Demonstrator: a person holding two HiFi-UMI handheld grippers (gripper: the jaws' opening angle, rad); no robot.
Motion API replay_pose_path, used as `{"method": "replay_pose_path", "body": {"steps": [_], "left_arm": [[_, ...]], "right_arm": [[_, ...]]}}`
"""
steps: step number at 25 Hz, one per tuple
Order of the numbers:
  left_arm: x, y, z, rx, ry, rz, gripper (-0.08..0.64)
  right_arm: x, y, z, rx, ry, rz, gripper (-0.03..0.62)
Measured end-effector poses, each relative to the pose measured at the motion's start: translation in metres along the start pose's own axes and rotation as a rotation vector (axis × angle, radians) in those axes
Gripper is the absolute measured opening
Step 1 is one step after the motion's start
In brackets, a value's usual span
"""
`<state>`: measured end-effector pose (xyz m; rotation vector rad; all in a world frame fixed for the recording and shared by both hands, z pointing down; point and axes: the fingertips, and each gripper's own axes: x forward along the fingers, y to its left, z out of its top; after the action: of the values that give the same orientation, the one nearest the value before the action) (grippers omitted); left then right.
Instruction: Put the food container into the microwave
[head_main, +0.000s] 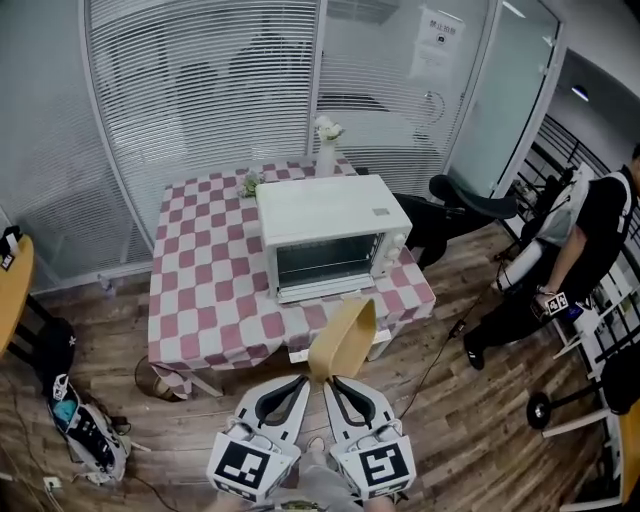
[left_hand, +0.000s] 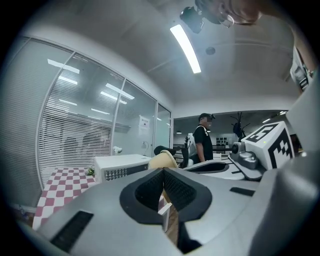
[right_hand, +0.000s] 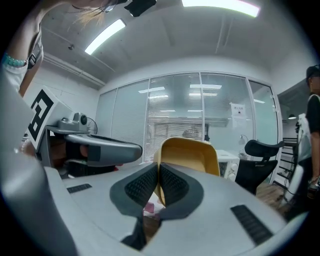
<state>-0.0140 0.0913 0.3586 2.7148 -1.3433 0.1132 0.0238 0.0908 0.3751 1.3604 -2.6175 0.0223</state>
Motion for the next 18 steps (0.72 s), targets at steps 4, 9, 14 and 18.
{"method": "replay_pose_path", "body": {"steps": [4, 9, 14, 18], "left_arm": [[0.018, 0.005, 0.001, 0.002, 0.004, 0.029, 0.012], [0.041, 0.012, 0.008, -0.007, 0.017, 0.073, 0.012], [0.066, 0.013, 0.008, -0.014, 0.004, 0.088, 0.012], [0.081, 0.015, 0.005, -0.023, 0.001, 0.097, 0.012]], "right_arm": [[0.013, -0.014, 0.000, -0.002, 0.008, 0.039, 0.006], [0.029, -0.033, -0.001, -0.013, 0.008, 0.084, 0.006], [0.041, -0.054, -0.002, -0.018, 0.008, 0.115, 0.006], [0.050, -0.065, -0.003, -0.023, 0.005, 0.132, 0.006]]}}
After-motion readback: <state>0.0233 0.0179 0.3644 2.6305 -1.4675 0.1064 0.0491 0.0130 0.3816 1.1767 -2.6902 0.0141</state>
